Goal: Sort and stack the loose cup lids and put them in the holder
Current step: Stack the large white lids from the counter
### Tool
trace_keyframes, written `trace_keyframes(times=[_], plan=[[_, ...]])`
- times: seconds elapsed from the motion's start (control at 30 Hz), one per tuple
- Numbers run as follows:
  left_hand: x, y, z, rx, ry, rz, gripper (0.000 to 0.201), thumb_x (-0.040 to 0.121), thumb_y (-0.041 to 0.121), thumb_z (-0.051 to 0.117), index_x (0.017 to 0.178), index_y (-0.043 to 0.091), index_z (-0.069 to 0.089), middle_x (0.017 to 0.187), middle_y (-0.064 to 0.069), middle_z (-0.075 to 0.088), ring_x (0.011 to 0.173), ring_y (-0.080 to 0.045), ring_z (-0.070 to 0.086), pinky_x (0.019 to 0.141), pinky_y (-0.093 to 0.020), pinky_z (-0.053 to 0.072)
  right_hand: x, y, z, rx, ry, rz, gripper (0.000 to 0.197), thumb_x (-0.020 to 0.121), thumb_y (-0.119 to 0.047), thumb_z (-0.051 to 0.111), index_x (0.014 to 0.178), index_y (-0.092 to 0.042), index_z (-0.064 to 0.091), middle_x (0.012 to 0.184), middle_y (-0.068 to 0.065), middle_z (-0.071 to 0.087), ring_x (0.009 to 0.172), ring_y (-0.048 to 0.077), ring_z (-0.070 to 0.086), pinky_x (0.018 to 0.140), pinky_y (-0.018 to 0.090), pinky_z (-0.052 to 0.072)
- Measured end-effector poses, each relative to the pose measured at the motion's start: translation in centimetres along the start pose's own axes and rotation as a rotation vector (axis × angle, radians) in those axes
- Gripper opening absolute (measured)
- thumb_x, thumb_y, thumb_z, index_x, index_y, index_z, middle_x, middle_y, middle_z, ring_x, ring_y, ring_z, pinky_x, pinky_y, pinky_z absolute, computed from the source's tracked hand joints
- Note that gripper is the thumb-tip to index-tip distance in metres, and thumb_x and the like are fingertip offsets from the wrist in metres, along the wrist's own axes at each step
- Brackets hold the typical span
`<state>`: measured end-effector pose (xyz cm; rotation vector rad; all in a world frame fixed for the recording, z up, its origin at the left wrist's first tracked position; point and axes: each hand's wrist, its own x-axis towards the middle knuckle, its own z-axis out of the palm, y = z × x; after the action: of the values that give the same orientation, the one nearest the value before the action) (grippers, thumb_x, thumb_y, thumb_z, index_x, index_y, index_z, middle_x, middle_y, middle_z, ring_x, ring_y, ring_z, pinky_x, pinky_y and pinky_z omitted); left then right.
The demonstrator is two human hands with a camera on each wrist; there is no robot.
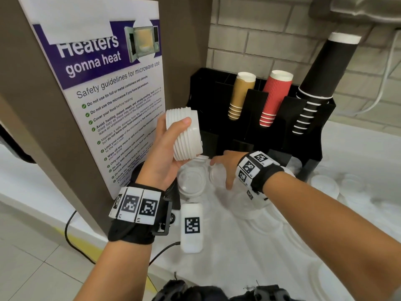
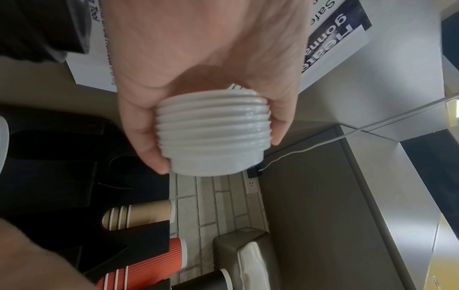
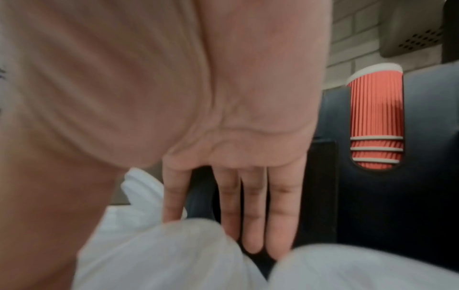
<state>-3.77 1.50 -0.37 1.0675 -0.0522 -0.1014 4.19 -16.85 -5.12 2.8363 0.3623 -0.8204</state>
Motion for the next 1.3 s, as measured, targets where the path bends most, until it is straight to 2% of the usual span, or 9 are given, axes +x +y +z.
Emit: trace_keyframes(times=[0.27, 0.4, 0.6, 0.73, 0.8, 0.9, 0.97, 1.13, 1.3], plan=[[-0.2, 0.2, -0.2, -0.017, 0.008, 0.012, 0.072, 0.074, 0.037, 0.066, 0.14, 0.02, 0.044, 0.12, -0.005, 0.058, 0.102, -0.019, 0.061, 0.073, -0.036, 0.056, 0.5, 0.2, 1.0, -0.069, 0.063, -0.041, 0.087, 0.06, -0.022, 0.084, 0.132, -0.029, 0.035, 0.119, 0.007, 0.037, 0.092, 0.03, 0.057, 0.058, 0.033, 0.049], [-0.4, 0.3, -0.5, -0.027, 0.017, 0.021, 0.072, 0.074, 0.037, 0.065, 0.14, 0.019, 0.044, 0.117, -0.005, 0.06, 0.098, -0.018, 0.063, 0.076, -0.038, 0.055, -0.2, 1.0, 0.6, 0.077, 0.091, -0.038, 0.078, 0.068, -0.026, 0.08, 0.132, -0.032, 0.035, 0.114, 0.004, 0.037, 0.094, 0.031, 0.058, 0.069, 0.038, 0.055], [-0.7, 0.7, -0.9, -0.02, 0.033, 0.033, 0.072, 0.074, 0.038, 0.065, 0.141, 0.02, 0.044, 0.119, -0.004, 0.059, 0.097, -0.017, 0.063, 0.073, -0.037, 0.056, -3.8, 2.9, -2.7, 0.52, 0.218, -0.088, 0.059, 0.075, -0.032, 0.07, 0.127, -0.04, 0.044, 0.108, 0.006, 0.062, 0.094, 0.025, 0.064, 0.084, 0.041, 0.057], [-0.7, 0.7, -0.9, -0.017, 0.032, 0.033, 0.073, 0.074, 0.038, 0.065, 0.141, 0.019, 0.044, 0.121, -0.005, 0.058, 0.102, -0.019, 0.061, 0.072, -0.036, 0.056, -4.6, 3.0, -4.1, 0.41, -0.074, -0.115, 0.053, 0.08, -0.014, 0.07, 0.122, -0.038, 0.049, 0.121, 0.01, 0.06, 0.099, 0.023, 0.061, 0.09, 0.039, 0.054], [-0.6, 0.7, -0.9, -0.019, 0.025, 0.029, 0.073, 0.074, 0.038, 0.065, 0.141, 0.02, 0.043, 0.123, -0.005, 0.057, 0.104, -0.02, 0.06, 0.073, -0.036, 0.056, -4.0, 2.2, -3.9, 0.271, -0.213, -0.103, 0.06, 0.079, -0.019, 0.073, 0.13, -0.037, 0.045, 0.133, 0.005, 0.051, 0.107, 0.024, 0.059, 0.092, 0.036, 0.053], [-0.5, 0.6, -0.8, -0.021, 0.014, 0.027, 0.073, 0.075, 0.038, 0.064, 0.142, 0.019, 0.043, 0.124, -0.006, 0.057, 0.106, -0.021, 0.059, 0.073, -0.036, 0.055, -1.7, 0.9, -2.0, 0.003, -0.085, -0.03, 0.076, 0.077, -0.048, 0.072, 0.142, -0.032, 0.036, 0.142, 0.0, 0.042, 0.123, 0.023, 0.049, 0.088, 0.026, 0.042], [-0.5, 0.6, -0.6, -0.021, 0.017, 0.026, 0.073, 0.074, 0.037, 0.065, 0.141, 0.019, 0.044, 0.124, -0.007, 0.057, 0.104, -0.021, 0.06, 0.073, -0.037, 0.055, 0.2, 0.2, -0.4, -0.057, 0.025, 0.018, 0.077, 0.082, -0.053, 0.064, 0.146, -0.023, 0.033, 0.144, 0.004, 0.044, 0.127, 0.023, 0.046, 0.084, 0.026, 0.036], [-0.5, 0.3, -0.3, -0.026, 0.018, 0.007, 0.073, 0.074, 0.037, 0.066, 0.141, 0.018, 0.044, 0.123, -0.007, 0.057, 0.105, -0.021, 0.059, 0.07, -0.036, 0.055, 2.7, -0.9, 1.0, -0.052, 0.077, 0.084, 0.063, 0.092, -0.052, 0.047, 0.144, -0.019, 0.035, 0.141, 0.009, 0.046, 0.124, 0.026, 0.048, 0.084, 0.03, 0.037], [-0.5, 0.2, -0.3, -0.029, 0.023, 0.005, 0.073, 0.073, 0.037, 0.065, 0.141, 0.019, 0.044, 0.123, -0.006, 0.056, 0.106, -0.021, 0.058, 0.07, -0.035, 0.055, 2.7, -1.2, 0.8, -0.08, 0.063, 0.037, 0.042, 0.099, -0.034, 0.042, 0.136, -0.016, 0.049, 0.134, 0.009, 0.055, 0.121, 0.03, 0.053, 0.102, 0.042, 0.043]])
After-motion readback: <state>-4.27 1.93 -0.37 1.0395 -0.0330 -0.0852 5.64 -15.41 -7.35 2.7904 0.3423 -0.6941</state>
